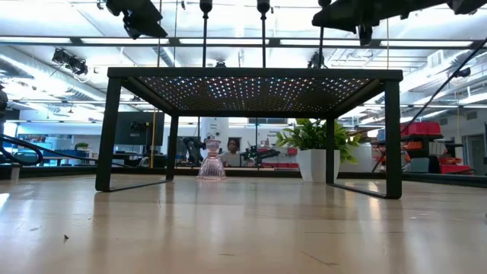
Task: Pick & Place candle stick holders
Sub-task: Put the black candle holder on the shelf
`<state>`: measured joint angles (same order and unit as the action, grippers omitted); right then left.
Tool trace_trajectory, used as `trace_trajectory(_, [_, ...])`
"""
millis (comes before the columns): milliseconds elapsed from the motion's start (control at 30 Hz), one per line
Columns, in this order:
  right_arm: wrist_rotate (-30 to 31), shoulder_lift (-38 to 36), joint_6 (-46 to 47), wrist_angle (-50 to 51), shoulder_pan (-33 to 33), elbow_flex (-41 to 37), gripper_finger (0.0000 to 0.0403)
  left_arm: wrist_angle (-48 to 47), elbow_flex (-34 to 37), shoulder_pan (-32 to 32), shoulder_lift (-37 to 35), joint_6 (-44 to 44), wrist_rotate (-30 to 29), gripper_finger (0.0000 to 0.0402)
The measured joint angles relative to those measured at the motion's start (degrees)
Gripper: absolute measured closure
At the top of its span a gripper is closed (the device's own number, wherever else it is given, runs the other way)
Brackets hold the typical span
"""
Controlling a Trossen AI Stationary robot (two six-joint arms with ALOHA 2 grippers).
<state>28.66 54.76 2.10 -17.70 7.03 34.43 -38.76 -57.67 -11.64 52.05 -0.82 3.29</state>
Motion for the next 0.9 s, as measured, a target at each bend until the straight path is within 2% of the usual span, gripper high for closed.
trace_trajectory(400, [-6.5,0.4,2.5,3.5,-5.5,1.2,0.0402,0.0,0.0,0.0,0.0,0.6,-1.2,0.0163])
trace_trajectory(700, [-6.7,3.0,3.0,2.3,-5.6,1.4,0.0398,0.0,0.0,0.0,0.0,0.8,-1.2,0.0163])
trace_trajectory(900, [-7.2,4.8,2.0,1.1,-5.6,1.5,0.0375,0.0,0.0,0.0,0.0,1.4,-1.2,0.0163])
